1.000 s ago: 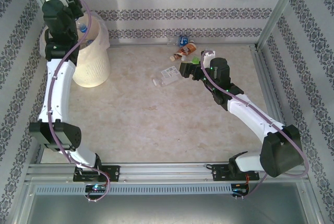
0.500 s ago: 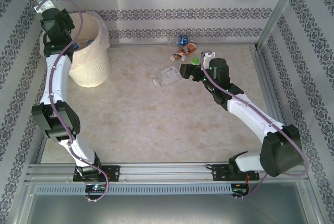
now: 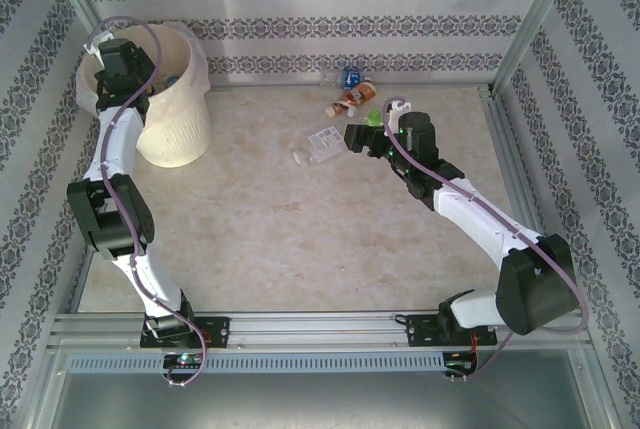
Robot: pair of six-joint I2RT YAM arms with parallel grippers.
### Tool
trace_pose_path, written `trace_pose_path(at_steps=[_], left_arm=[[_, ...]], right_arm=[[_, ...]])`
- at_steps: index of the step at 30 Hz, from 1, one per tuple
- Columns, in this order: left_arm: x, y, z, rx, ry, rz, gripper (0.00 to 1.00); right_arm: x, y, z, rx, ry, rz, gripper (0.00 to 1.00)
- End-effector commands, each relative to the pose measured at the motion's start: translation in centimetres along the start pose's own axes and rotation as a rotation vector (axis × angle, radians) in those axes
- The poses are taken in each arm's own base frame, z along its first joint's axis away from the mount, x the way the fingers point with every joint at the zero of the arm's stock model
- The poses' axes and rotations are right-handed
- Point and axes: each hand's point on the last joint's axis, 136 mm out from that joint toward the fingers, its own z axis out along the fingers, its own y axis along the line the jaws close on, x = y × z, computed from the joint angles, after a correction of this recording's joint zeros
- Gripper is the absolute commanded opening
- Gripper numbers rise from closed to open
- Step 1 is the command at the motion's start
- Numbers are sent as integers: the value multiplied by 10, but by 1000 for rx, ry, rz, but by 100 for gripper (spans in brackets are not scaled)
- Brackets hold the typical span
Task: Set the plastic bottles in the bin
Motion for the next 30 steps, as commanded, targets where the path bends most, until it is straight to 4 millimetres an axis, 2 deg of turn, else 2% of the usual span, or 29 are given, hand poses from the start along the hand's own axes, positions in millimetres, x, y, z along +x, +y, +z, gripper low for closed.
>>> trace_pose_path(at_steps=[1, 3, 8, 18, 26, 30], left_arm=[[2, 12, 3, -63, 73, -42, 89], [-3, 10, 2, -70, 99, -41, 94], [-21, -1, -10, -29, 122, -45, 98], [-62, -31, -56, 158, 77, -118, 100], [-88, -54, -96, 326, 33, -172, 100], [-94, -64, -112, 401, 23, -193, 100]], right_arm=[[-8, -5, 1, 18, -11, 23, 98], [-8, -6, 1, 21, -9, 22, 98], [-6, -7, 3, 26, -2, 25, 98], [0, -11, 9, 33, 17, 43, 98], [4, -17, 15, 47, 38, 73, 98], [6, -19, 17, 52, 47, 90, 98]])
